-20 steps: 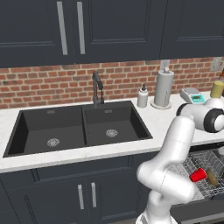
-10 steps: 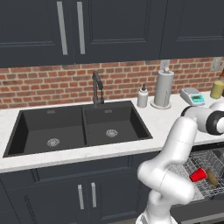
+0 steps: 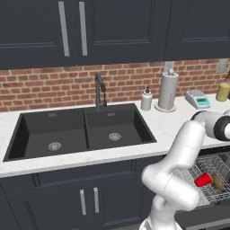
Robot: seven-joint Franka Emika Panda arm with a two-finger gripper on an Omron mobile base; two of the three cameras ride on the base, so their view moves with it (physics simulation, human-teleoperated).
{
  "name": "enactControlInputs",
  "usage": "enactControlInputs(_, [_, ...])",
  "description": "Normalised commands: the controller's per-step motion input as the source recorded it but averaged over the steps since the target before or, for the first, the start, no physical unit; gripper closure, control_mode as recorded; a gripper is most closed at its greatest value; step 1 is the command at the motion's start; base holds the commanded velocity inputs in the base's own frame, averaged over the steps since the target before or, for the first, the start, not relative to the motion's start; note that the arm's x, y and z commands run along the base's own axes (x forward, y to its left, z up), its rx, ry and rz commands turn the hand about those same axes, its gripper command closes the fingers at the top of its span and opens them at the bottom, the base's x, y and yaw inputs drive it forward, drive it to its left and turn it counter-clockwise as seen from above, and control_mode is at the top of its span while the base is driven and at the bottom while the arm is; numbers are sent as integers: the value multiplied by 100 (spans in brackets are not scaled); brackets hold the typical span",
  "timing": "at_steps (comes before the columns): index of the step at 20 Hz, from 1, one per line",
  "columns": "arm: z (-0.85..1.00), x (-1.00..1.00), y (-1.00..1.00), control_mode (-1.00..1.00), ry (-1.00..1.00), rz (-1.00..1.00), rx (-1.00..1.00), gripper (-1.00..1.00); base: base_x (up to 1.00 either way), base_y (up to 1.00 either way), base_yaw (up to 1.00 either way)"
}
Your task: Pick up the cup and bowl from the counter, place them in the dishwasher, and close the dishwasher door.
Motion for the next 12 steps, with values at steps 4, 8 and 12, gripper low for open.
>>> enactControlInputs(4, [0,-99,0,-100,-19,-24,9,-100,0,0,0])
enactControlInputs(8, [-1,-83,6,-100,-6,-23,18,-100,0,0,0])
enactControlInputs(12, [0,-64,0,-100,-2,-21,14,-100,0,0,0])
